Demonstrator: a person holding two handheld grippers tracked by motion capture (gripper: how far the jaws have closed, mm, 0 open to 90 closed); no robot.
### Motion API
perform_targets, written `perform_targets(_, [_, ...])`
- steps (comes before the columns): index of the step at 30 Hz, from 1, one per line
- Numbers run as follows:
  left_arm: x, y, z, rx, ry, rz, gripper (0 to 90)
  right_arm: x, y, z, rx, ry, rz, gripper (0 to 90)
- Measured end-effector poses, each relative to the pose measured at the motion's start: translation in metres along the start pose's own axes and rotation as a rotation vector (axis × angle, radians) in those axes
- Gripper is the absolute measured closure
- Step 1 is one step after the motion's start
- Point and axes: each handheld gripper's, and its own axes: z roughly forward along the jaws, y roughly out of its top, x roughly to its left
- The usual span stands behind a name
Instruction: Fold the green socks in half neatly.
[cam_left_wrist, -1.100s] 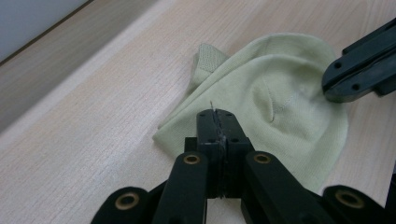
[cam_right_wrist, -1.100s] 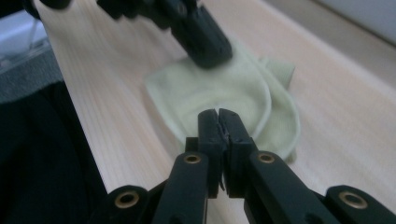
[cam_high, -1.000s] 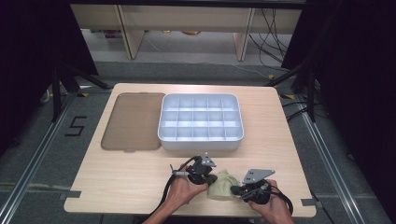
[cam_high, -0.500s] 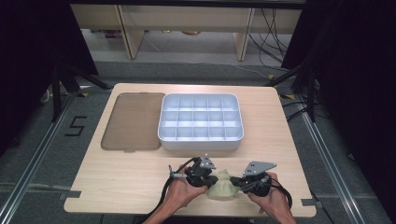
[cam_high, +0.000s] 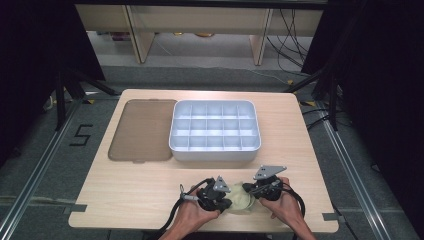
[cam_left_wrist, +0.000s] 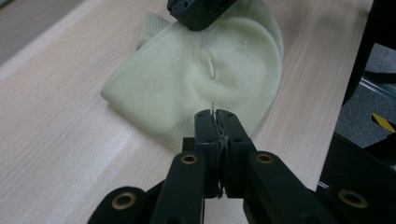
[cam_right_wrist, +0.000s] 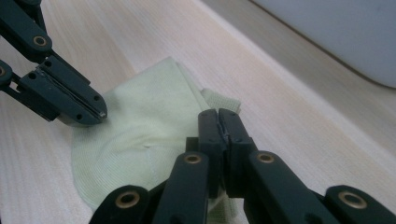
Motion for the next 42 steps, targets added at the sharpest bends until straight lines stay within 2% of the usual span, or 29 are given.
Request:
perform_targets(3, [0.001, 0.001, -0.004, -0.010, 0.001, -0.004, 85.3, -0.001, 0.002, -0.007, -0.006, 0.003, -0.008, 87.9])
perform_targets(5, [0.004, 0.001, -0.009, -0.025, 0.008, -0.017, 83.0, 0.000, 0.004, -0.017, -0.022, 0.002, 0.008, 87.8])
perform_targets(6, [0.009, 0.002, -0.013, -0.038, 0.020, -0.048, 75.8, 0.001, 0.003, -0.024, -0.041, -0.018, 0.003, 86.7])
perform_targets(7, [0.009, 0.002, -0.013, -0.038, 0.020, -0.048, 73.0, 0.001, 0.002, -0.027, -0.038, -0.016, 0.007, 85.9])
perform_targets(8, [0.013, 0.001, -0.014, -0.074, 0.029, -0.102, 71.7, 0.002, 0.000, -0.029, -0.034, -0.011, 0.020, 85.3])
perform_targets(10, [0.016, 0.001, -0.016, -0.073, 0.036, -0.103, 70.6, 0.002, -0.001, -0.030, -0.028, -0.018, 0.018, 85.1])
perform_targets(14, [0.027, 0.002, -0.016, -0.066, 0.051, -0.153, 62.3, 0.001, -0.007, -0.034, -0.031, -0.023, 0.043, 81.3])
perform_targets(17, [0.030, 0.004, -0.015, -0.072, 0.056, -0.172, 61.3, 0.001, -0.008, -0.034, -0.039, -0.010, 0.051, 80.0])
perform_targets(19, [0.034, 0.005, -0.013, -0.067, 0.054, -0.176, 59.2, 0.004, -0.008, -0.036, -0.039, -0.018, 0.056, 79.8])
perform_targets(20, [0.035, 0.006, -0.012, -0.045, 0.054, -0.168, 59.2, 0.005, -0.008, -0.036, -0.033, -0.018, 0.060, 79.9])
perform_targets(21, [0.037, 0.008, -0.011, -0.021, 0.055, -0.153, 58.7, 0.006, -0.008, -0.036, -0.039, -0.023, 0.044, 80.0])
perform_targets(23, [0.039, 0.010, -0.008, -0.008, 0.055, -0.154, 58.0, 0.007, -0.009, -0.036, -0.033, -0.023, 0.047, 80.6])
perform_targets(26, [0.040, 0.013, -0.003, 0.011, 0.056, -0.147, 57.9, 0.010, -0.010, -0.033, -0.023, -0.022, 0.038, 85.1])
perform_targets(27, [0.040, 0.014, -0.002, 0.010, 0.053, -0.146, 58.2, 0.009, -0.009, -0.032, -0.030, -0.025, 0.019, 86.8])
perform_targets(29, [0.038, 0.015, 0.001, 0.010, 0.058, -0.154, 58.3, 0.009, -0.009, -0.030, -0.036, -0.025, 0.014, 88.1])
perform_targets(30, [0.038, 0.016, 0.002, 0.030, 0.062, -0.139, 58.3, 0.010, -0.009, -0.029, -0.027, -0.024, 0.019, 88.2])
perform_targets(31, [0.038, 0.016, 0.002, 0.030, 0.062, -0.139, 58.2, 0.010, -0.009, -0.029, -0.027, -0.024, 0.019, 88.2])
perform_targets(33, [0.035, 0.017, 0.006, 0.007, 0.077, -0.166, 57.7, 0.009, -0.009, -0.028, -0.022, -0.018, 0.020, 88.1])
perform_targets(34, [0.038, 0.017, 0.004, 0.040, 0.071, -0.131, 57.5, 0.008, -0.010, -0.028, -0.023, -0.024, 0.016, 87.7])
perform_targets(35, [0.038, 0.018, 0.004, 0.043, 0.070, -0.129, 57.0, 0.008, -0.010, -0.027, -0.019, -0.027, 0.025, 87.4])
perform_targets(36, [0.036, 0.019, 0.006, 0.032, 0.070, -0.152, 55.0, 0.007, -0.011, -0.027, -0.020, -0.026, 0.034, 86.6])
perform_targets(41, [0.036, 0.021, 0.008, 0.062, 0.068, -0.142, 53.2, 0.008, -0.010, -0.027, -0.028, -0.027, 0.044, 82.7])
perform_targets(42, [0.033, 0.021, 0.011, 0.036, 0.071, -0.178, 53.0, 0.008, -0.009, -0.027, -0.028, -0.031, 0.057, 77.7])
